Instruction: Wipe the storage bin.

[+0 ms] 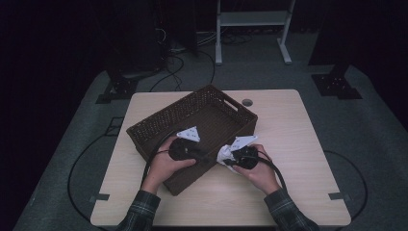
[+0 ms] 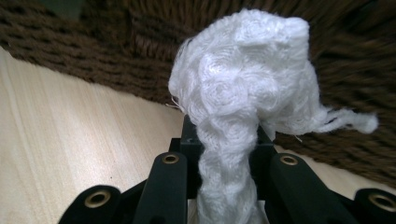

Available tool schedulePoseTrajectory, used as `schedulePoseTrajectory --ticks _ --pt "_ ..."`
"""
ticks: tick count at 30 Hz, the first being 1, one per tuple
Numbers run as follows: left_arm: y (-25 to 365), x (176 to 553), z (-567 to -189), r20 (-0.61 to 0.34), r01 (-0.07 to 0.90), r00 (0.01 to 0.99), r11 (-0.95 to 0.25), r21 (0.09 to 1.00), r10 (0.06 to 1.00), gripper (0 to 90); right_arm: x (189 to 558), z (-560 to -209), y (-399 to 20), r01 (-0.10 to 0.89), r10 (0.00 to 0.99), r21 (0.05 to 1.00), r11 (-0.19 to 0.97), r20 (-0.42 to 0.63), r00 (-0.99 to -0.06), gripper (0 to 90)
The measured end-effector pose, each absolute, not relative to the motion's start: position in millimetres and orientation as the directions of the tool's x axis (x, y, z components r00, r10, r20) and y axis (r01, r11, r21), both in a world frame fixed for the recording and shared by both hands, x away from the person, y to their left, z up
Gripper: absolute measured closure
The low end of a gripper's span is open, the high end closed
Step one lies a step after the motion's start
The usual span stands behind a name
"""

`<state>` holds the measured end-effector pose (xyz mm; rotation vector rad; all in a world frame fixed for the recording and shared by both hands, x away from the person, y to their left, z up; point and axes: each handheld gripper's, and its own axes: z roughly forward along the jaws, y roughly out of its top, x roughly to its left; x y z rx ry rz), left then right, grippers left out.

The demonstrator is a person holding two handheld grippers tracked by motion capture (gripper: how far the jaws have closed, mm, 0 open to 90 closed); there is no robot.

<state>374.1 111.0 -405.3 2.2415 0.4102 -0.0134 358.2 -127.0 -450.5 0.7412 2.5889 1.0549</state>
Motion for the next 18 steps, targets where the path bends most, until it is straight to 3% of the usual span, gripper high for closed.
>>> schedulePoseTrajectory --ticks 18 --pt "111.3 374.7 -405.1 -0.143 0.292 0.948 -0.6 0.745 0.284 66.3 359.6 -470.6 -111.9 0.387 0.516 0.658 0.646 -0.003 -0.857 74.3"
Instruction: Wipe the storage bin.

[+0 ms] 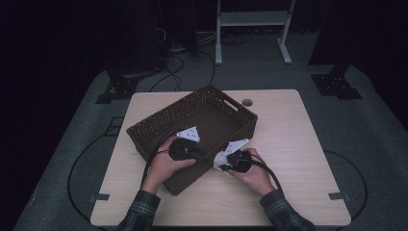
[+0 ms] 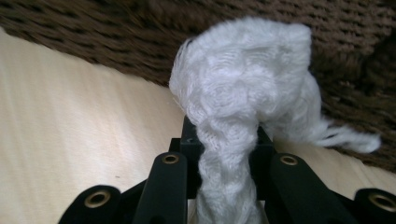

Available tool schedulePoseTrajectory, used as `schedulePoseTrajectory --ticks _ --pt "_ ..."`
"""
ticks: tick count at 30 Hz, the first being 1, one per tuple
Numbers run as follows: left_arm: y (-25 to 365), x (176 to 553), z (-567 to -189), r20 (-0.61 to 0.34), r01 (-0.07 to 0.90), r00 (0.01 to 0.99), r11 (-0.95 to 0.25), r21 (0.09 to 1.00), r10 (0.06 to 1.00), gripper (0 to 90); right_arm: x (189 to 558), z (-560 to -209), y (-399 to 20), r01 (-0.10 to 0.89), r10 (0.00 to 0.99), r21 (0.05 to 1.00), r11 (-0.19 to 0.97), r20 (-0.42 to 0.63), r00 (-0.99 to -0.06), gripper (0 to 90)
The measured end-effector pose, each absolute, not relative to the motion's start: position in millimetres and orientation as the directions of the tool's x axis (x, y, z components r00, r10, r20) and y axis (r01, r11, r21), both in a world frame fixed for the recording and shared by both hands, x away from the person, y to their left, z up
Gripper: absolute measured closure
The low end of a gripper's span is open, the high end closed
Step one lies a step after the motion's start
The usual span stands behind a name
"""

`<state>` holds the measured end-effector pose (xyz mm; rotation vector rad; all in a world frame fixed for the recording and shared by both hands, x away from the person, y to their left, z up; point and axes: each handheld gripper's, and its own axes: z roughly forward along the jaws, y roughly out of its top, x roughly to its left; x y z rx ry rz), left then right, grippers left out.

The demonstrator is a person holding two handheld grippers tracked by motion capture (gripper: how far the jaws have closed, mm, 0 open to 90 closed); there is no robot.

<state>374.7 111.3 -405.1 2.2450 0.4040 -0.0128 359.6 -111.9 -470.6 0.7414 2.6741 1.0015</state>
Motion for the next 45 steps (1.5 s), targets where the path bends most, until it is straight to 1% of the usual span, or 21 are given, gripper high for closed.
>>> schedulePoseTrajectory --ticks 10,16,20,30,34,39,45 --pt "111.5 374.8 -405.1 -0.143 0.291 0.948 -0.599 0.746 0.283 66.2 348.3 -446.6 -112.7 0.334 0.498 0.71 0.62 -0.026 -0.867 74.3" --pt "111.7 374.6 -405.1 -0.146 0.295 0.947 -0.597 0.746 0.285 66.2 344.7 -436.1 -113.8 0.304 0.486 0.723 0.62 -0.049 -0.873 74.2" --pt "111.5 374.6 -405.1 -0.147 0.296 0.947 -0.598 0.745 0.285 66.2 340.7 -424.1 -116.8 0.29 0.487 0.756 0.587 -0.043 -0.873 74.3" --pt "111.7 374.7 -405.2 -0.146 0.294 0.948 -0.598 0.746 0.284 66.2 330.1 -403.7 -115.8 0.228 0.484 0.797 0.56 -0.091 -0.87 74.3" --pt "111.8 374.6 -405.0 -0.144 0.292 0.948 -0.6 0.744 0.283 66.2 326.8 -399.1 -114.9 0.208 0.483 0.808 0.551 -0.105 -0.869 74.3" --pt "111.3 374.5 -405.2 -0.143 0.292 0.948 -0.6 0.745 0.283 66.2 325.7 -396.1 -116.2 0.205 0.481 0.82 0.534 -0.096 -0.871 74.3" --pt "111.2 374.6 -405.2 -0.144 0.293 0.948 -0.601 0.744 0.284 66.3 329.5 -406.0 -115.8 0.226 0.482 0.806 0.546 -0.082 -0.872 74.3"
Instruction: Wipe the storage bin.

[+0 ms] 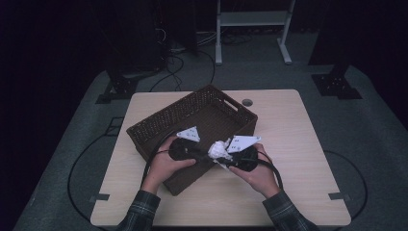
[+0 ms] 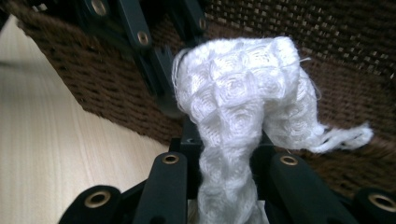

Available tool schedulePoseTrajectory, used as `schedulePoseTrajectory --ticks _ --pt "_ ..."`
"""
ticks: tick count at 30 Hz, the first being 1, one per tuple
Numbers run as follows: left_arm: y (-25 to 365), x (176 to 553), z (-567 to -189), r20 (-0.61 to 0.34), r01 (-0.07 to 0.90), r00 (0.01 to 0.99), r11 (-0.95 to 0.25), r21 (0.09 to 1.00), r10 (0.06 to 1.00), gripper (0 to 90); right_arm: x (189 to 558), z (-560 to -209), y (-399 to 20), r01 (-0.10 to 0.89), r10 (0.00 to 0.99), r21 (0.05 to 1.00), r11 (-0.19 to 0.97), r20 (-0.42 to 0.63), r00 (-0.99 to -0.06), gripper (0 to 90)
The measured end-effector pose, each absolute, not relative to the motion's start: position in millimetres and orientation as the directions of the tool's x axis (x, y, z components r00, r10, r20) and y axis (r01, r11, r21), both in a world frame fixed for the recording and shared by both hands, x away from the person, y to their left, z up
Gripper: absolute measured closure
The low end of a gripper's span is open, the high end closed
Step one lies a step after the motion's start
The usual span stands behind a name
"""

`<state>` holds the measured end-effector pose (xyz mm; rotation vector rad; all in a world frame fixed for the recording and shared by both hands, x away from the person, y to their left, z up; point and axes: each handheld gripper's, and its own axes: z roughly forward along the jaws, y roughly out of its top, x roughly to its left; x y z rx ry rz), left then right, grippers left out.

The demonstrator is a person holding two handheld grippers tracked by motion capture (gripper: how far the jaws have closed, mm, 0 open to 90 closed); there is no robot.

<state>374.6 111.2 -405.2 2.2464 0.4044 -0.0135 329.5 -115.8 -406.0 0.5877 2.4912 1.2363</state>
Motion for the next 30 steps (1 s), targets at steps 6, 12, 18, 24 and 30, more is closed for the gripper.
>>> schedulePoseTrajectory --ticks 6,12,18,24,30 --pt "111.1 374.5 -405.1 -0.146 0.295 0.947 -0.601 0.743 0.285 66.3 333.5 -419.0 -115.8 0.259 0.492 0.79 0.555 -0.062 -0.868 74.3" --pt "111.0 374.3 -405.4 -0.146 0.295 0.947 -0.598 0.745 0.286 66.3 336.8 -432.4 -113.5 0.275 0.488 0.751 0.6 -0.071 -0.87 74.3" --pt "111.1 374.8 -405.1 -0.141 0.29 0.949 -0.601 0.745 0.283 66.3 340.7 -445.3 -109.5 0.306 0.497 0.72 0.622 -0.062 -0.865 74.3" --pt "111.0 374.5 -405.1 -0.143 0.292 0.948 -0.601 0.744 0.284 66.3 345.3 -460.0 -103.3 0.318 0.487 0.687 0.653 -0.059 -0.871 74.3" --pt "110.8 374.3 -405.2 -0.145 0.295 0.947 -0.599 0.745 0.285 66.3 346.5 -471.8 -96.6 0.332 0.478 0.65 0.684 -0.055 -0.877 74.3"
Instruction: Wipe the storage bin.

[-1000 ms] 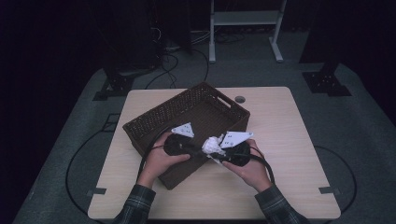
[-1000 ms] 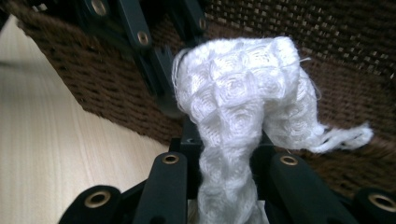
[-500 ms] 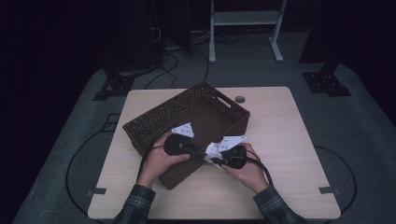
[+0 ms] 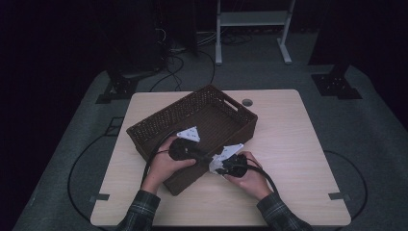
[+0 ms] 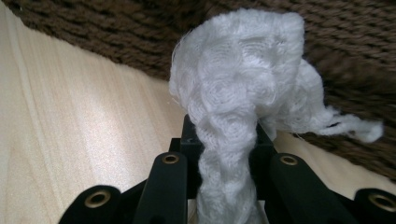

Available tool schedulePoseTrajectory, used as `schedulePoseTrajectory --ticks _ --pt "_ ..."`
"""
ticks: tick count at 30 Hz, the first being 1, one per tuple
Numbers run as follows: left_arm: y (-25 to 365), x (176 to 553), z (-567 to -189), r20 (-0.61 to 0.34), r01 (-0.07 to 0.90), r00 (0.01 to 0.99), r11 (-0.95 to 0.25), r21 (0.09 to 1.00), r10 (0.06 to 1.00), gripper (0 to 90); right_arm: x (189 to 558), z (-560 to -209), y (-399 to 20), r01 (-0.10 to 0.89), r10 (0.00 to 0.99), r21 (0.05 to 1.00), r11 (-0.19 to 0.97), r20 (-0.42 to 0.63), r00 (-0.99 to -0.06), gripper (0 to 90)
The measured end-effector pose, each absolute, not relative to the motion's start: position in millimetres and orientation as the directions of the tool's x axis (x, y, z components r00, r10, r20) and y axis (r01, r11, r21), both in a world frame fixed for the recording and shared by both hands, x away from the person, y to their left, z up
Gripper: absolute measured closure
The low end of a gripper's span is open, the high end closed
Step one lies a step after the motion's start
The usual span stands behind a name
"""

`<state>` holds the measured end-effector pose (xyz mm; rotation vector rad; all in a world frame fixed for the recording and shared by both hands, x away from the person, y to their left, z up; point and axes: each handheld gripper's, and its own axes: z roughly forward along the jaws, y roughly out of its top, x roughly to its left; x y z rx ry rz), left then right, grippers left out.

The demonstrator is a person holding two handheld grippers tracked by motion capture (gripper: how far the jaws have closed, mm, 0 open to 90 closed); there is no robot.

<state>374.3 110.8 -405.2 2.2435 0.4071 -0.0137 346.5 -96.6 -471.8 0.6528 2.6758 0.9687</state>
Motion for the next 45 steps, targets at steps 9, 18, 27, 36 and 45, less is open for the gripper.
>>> schedulePoseTrajectory --ticks 9,18,27,36,45 --pt "110.9 374.7 -405.2 -0.148 0.296 0.947 -0.599 0.744 0.285 66.3 340.5 -474.4 -86.5 0.31 0.441 0.644 0.699 -0.048 -0.896 74.3" --pt "111.0 374.5 -405.2 -0.15 0.299 0.946 -0.597 0.744 0.287 66.3 329.5 -457.8 -83.2 0.261 0.405 0.691 0.673 -0.05 -0.913 74.3" --pt "111.3 375.0 -405.2 -0.15 0.297 0.947 -0.596 0.746 0.284 66.2 314.9 -440.4 -78.2 0.186 0.376 0.736 0.651 -0.101 -0.921 74.4" --pt "110.8 374.6 -405.4 -0.15 0.299 0.946 -0.596 0.745 0.287 66.3 319.4 -450.5 -75.2 0.196 0.379 0.711 0.675 -0.107 -0.919 74.5" --pt "110.8 374.6 -405.3 -0.149 0.298 0.946 -0.599 0.743 0.286 66.3 326.9 -472.1 -69.0 0.223 0.375 0.657 0.721 -0.098 -0.922 74.5"
